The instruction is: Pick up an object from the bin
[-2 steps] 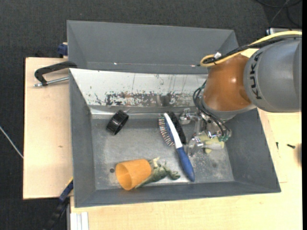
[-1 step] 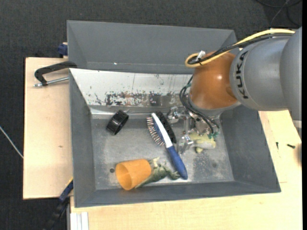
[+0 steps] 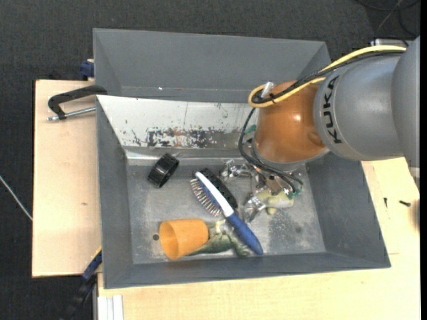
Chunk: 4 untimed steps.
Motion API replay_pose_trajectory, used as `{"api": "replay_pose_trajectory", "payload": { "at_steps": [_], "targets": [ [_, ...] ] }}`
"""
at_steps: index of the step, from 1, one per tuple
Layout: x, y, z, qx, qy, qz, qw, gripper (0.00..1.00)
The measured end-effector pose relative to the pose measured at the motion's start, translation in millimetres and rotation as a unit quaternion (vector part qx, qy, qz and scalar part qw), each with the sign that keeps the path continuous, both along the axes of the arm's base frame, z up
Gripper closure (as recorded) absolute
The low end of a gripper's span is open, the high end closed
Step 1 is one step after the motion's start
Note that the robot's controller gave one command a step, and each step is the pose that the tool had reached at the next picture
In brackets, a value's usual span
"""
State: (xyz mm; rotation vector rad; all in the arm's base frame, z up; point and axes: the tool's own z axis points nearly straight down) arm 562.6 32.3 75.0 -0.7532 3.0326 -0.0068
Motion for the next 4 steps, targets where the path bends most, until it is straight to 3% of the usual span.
{"api": "replay_pose_trajectory", "payload": {
  "at_steps": [1, 2, 3, 4],
  "targets": [
    [-23.1, 107.0, 15.4, 0.0, 0.0011, 0.28, 0.9599, 0.0],
    [-48.9, 173.4, 77.0, 0.001, 0.0007, 0.247, 0.9691, 0.0],
    [-54.3, 198.5, 20.7, -0.005, -0.0006, 0.362, 0.9323, 0.0],
    [-54.5, 202.0, 21.0, -0.002, -0.0047, 0.363, 0.9316, 1.0]
  ]
}}
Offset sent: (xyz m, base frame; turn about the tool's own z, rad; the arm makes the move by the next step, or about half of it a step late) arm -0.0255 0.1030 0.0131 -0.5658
